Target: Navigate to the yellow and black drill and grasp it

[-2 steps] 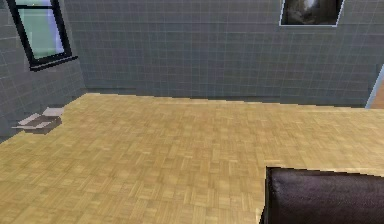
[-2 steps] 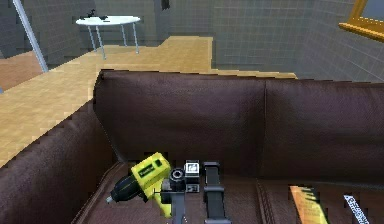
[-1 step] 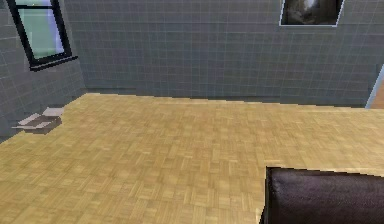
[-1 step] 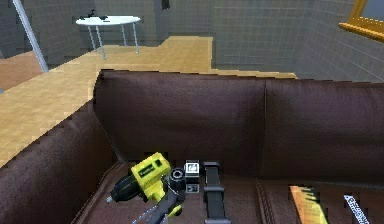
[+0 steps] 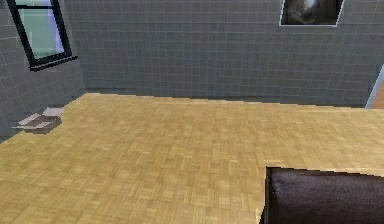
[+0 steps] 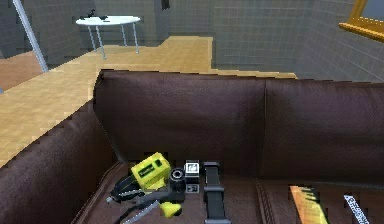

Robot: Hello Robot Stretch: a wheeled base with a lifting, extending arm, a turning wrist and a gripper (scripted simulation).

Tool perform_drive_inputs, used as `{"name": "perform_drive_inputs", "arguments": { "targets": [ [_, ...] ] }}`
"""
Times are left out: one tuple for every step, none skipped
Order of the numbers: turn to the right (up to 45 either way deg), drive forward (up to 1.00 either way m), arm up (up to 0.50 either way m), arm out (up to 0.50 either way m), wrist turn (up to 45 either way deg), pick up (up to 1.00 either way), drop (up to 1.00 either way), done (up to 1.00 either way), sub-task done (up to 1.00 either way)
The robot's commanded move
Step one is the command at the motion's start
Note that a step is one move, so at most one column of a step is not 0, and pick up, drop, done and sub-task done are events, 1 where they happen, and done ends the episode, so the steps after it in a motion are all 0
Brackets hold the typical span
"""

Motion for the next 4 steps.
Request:
{"name": "perform_drive_inputs", "arguments": {
  "targets": [
    [0.0,0.0,0.0,0.0,45.0,0.0,0.0,0.0,0.0],
    [0.0,0.0,0.0,0.0,21.0,0.0,0.0,0.0,0.0],
    [0.0,0.0,-0.3,0.0,0.0,0.0,0.0,0.0,0.0],
    [0.0,0.0,0.0,0.0,0.0,1.0,0.0,0.0,0.0]
  ]
}}
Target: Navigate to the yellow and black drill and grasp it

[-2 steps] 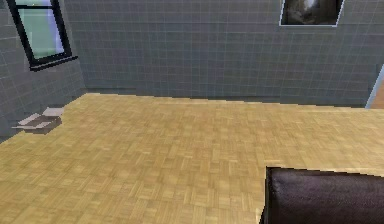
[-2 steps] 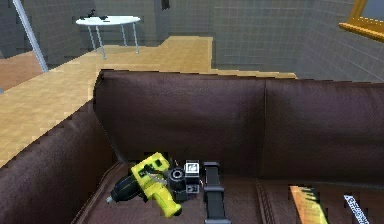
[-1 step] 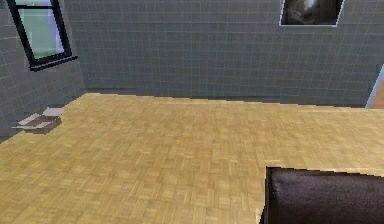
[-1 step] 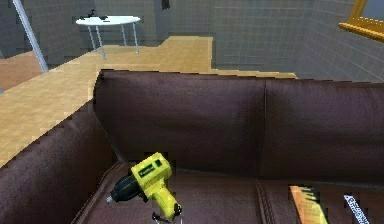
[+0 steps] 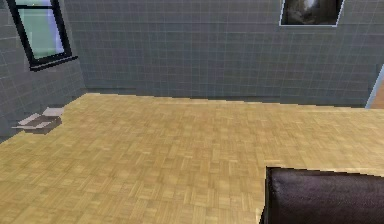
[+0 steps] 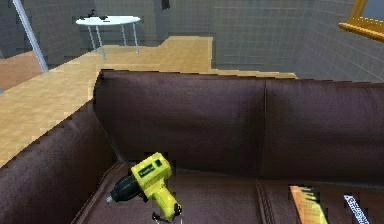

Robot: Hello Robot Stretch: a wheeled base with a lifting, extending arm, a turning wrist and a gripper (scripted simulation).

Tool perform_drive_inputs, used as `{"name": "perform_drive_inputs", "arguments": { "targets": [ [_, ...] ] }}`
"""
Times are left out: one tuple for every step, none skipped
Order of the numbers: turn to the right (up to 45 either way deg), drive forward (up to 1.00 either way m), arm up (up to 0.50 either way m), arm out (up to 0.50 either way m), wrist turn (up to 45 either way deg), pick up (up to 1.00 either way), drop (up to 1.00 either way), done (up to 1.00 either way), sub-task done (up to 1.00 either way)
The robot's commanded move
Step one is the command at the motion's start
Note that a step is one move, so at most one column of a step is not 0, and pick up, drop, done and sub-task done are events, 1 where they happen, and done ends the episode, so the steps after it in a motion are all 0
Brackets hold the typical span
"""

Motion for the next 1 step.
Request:
{"name": "perform_drive_inputs", "arguments": {
  "targets": [
    [0.0,0.0,0.1,0.0,0.0,0.0,0.0,0.0,0.0]
  ]
}}
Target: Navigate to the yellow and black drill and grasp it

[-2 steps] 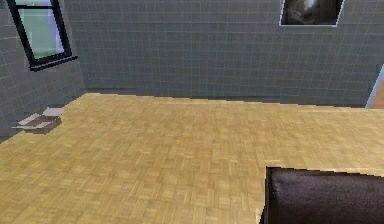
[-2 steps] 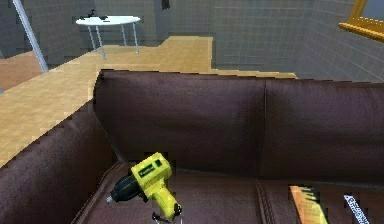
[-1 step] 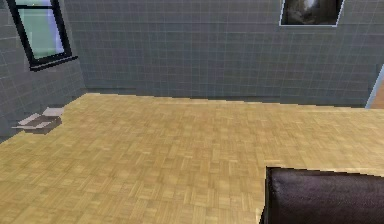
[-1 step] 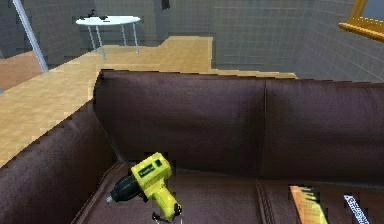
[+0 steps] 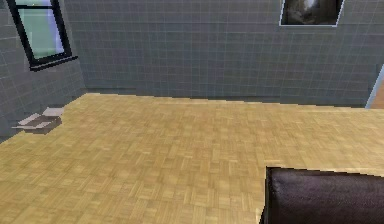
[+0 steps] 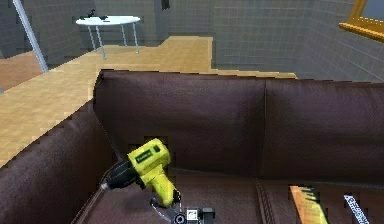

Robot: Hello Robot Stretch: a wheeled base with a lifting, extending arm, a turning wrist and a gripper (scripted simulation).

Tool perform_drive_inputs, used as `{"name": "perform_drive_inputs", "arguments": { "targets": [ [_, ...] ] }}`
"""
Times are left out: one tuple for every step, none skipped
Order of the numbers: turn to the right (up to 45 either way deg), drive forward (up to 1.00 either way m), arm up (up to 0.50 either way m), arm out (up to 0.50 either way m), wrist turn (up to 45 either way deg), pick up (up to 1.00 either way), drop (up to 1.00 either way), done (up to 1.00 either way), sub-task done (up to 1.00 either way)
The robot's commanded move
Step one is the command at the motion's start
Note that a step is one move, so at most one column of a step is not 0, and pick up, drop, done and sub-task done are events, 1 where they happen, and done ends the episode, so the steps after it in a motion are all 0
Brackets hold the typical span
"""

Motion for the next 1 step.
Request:
{"name": "perform_drive_inputs", "arguments": {
  "targets": [
    [0.0,0.0,0.0,0.0,0.0,0.0,0.0,1.0,0.0]
  ]
}}
